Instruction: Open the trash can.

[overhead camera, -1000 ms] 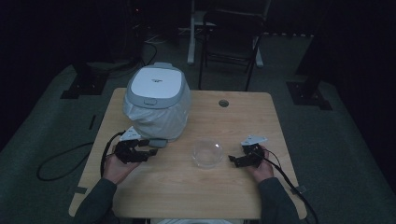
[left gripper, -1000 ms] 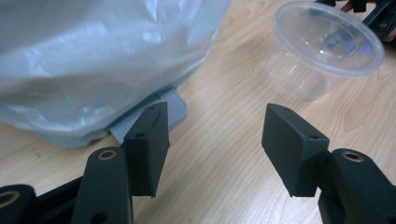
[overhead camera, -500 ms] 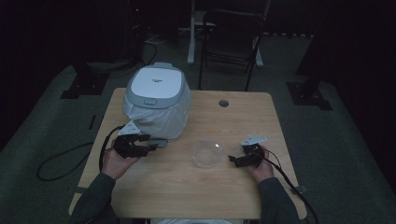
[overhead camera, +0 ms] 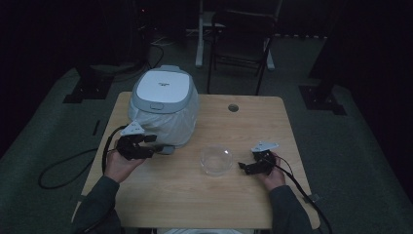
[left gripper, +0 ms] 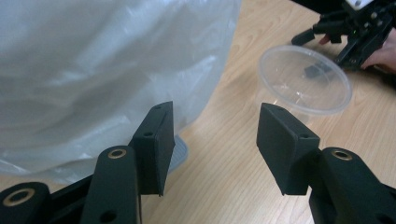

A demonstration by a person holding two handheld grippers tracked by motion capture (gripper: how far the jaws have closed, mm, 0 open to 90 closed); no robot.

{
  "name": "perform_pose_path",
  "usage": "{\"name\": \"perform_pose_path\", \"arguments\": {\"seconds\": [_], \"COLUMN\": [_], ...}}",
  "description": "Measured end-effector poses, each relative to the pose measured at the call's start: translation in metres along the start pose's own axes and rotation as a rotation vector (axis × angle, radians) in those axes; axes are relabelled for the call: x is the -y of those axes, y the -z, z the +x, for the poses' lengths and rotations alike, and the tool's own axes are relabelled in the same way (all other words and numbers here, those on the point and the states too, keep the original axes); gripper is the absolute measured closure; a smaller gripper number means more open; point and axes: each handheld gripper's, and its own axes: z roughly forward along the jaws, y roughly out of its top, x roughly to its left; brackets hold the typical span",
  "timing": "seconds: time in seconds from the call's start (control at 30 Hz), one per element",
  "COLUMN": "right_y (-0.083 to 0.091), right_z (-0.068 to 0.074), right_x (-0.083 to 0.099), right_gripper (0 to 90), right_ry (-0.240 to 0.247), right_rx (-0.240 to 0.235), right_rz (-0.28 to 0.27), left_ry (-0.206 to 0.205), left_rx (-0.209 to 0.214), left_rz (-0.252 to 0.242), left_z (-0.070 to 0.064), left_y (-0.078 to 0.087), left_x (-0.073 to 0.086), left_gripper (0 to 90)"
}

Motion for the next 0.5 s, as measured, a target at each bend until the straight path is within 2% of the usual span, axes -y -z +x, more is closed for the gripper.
{"name": "perform_pose_path", "arguments": {"seconds": [0.23,0.5], "right_y": [0.000,0.000], "right_z": [0.000,0.000], "right_x": [0.000,0.000], "right_gripper": [11.8,11.8], "right_ry": [0.000,-0.001], "right_rx": [0.000,0.000], "right_rz": [-0.001,-0.002], "left_ry": [0.004,-0.008], "left_rx": [0.003,0.016], "left_rz": [-0.019,-0.036], "left_z": [0.001,0.002], "left_y": [0.005,0.012], "left_x": [-0.010,-0.021], "left_gripper": [46.4,48.7]}}
